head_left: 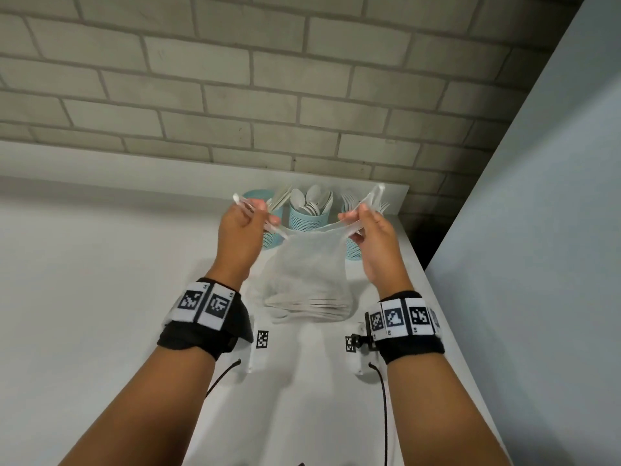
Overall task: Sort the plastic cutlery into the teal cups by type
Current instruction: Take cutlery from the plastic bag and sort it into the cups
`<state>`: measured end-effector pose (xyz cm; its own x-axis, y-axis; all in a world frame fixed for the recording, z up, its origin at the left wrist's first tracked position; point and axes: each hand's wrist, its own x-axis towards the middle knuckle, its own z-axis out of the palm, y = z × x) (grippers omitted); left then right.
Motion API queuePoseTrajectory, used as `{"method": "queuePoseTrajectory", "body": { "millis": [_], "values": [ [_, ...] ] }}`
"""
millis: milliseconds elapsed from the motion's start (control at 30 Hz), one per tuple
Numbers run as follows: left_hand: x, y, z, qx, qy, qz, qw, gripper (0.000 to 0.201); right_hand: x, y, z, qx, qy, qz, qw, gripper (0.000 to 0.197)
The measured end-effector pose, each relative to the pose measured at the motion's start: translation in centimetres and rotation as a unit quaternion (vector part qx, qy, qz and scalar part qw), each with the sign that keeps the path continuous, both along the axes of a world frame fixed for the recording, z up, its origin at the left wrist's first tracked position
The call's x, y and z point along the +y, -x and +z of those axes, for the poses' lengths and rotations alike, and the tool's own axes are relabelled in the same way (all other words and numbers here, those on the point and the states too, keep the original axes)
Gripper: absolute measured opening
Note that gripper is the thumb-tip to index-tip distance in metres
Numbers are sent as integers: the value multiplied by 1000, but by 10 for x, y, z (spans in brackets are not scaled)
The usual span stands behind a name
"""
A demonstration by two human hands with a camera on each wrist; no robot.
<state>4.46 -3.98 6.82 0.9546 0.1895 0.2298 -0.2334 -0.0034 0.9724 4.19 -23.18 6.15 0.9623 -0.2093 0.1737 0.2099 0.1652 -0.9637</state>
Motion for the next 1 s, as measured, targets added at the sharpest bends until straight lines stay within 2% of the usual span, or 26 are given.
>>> {"method": "queuePoseTrajectory", "body": {
  "millis": [100,133,167,200,233,267,300,367,400,433,500,567,633,700,733,800,833,867,933,1000],
  "values": [
    [-1,3,15,73,166,-89,979,27,6,2,12,3,-119,84,989,32],
    [-2,5,20,86,184,-98,974,31,9,4,15,7,-129,102,986,31],
    [-2,6,23,89,150,-92,980,34,11,6,17,12,-108,109,988,31],
    [-1,6,25,79,60,-79,992,38,11,7,19,13,-66,110,992,30],
    [1,6,24,59,-72,-67,993,40,10,7,19,9,-17,110,994,30],
    [4,4,22,35,-212,-66,974,40,9,7,20,1,27,112,993,30],
    [5,4,19,22,-332,-80,940,37,9,7,20,-4,68,113,991,30],
    [6,5,13,27,-472,-138,870,32,11,7,20,-10,146,116,982,31],
    [5,5,9,37,-499,-163,850,32,13,9,21,-11,181,118,976,31],
    [3,5,7,49,-508,-177,842,33,14,12,22,-11,212,118,970,31],
    [1,5,3,62,-510,-180,839,31,16,18,25,-3,262,113,958,43],
    [-1,3,-1,69,-548,-155,819,28,18,21,30,34,291,113,949,60],
    [0,1,-4,90,-574,-94,808,22,21,21,31,72,335,107,933,65],
    [-1,-1,-5,122,-533,-38,836,14,23,19,30,90,425,94,896,58],
    [-3,-2,-6,139,-490,-36,860,19,23,16,27,93,470,92,873,51],
    [-7,-3,-6,198,-323,-78,922,19,25,13,20,96,526,95,840,41],
    [-8,-1,-5,233,-224,-103,941,15,27,12,15,99,542,87,830,44],
    [-8,0,-5,259,-141,-129,947,10,29,11,11,101,554,67,824,44],
    [-3,-1,-7,289,-52,-164,942,5,31,8,0,116,561,10,819,37],
    [3,-4,-14,310,28,-168,935,19,30,6,-9,163,563,-31,809,30]
  ]
}}
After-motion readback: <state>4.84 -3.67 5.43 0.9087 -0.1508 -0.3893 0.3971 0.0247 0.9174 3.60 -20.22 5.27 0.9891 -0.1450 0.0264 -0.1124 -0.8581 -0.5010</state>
